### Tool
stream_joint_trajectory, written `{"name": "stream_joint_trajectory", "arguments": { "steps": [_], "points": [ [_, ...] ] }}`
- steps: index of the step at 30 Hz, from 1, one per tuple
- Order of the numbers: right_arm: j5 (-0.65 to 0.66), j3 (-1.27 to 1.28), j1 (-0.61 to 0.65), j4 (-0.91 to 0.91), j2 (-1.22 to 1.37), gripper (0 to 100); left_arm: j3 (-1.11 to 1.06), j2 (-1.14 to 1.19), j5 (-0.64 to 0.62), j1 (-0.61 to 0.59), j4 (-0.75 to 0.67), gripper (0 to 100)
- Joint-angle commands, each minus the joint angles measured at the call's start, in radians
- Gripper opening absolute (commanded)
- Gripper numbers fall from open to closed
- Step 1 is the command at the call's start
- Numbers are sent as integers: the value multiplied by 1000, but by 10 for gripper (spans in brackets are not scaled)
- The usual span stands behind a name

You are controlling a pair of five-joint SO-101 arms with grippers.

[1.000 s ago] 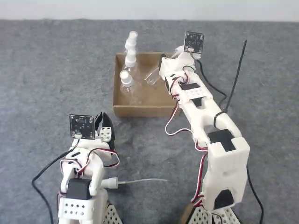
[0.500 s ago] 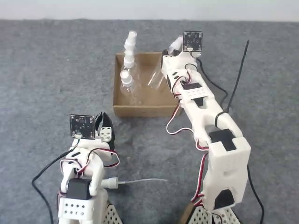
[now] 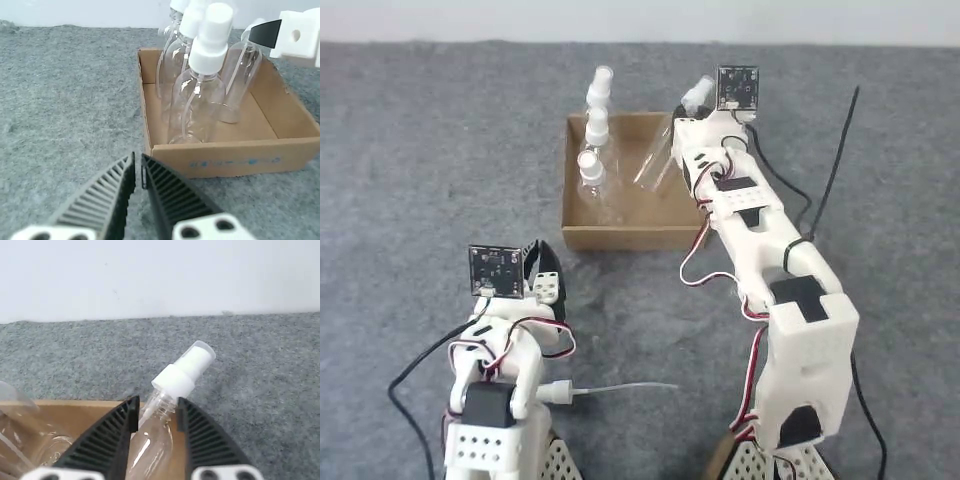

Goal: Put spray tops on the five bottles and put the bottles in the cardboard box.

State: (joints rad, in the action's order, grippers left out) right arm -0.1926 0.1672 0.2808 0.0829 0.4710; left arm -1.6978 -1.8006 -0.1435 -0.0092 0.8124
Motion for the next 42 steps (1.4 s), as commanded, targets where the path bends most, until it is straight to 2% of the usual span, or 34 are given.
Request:
{"name": "stream_joint_trajectory", "arguments": {
  "steps": [1,6,16,37,42],
  "points": [
    [-11,-35,-5,18,-70,168,13,-14,-2,-2,11,15],
    [-100,-35,-5,19,-68,166,13,-14,-2,-2,11,15],
    [-104,-28,18,7,-73,168,13,-14,-2,-2,11,15],
    [-107,-34,19,-550,-387,170,13,-14,-2,-2,11,15],
    [-107,-34,67,-630,-406,170,13,-14,-2,-2,11,15]
  ]
}}
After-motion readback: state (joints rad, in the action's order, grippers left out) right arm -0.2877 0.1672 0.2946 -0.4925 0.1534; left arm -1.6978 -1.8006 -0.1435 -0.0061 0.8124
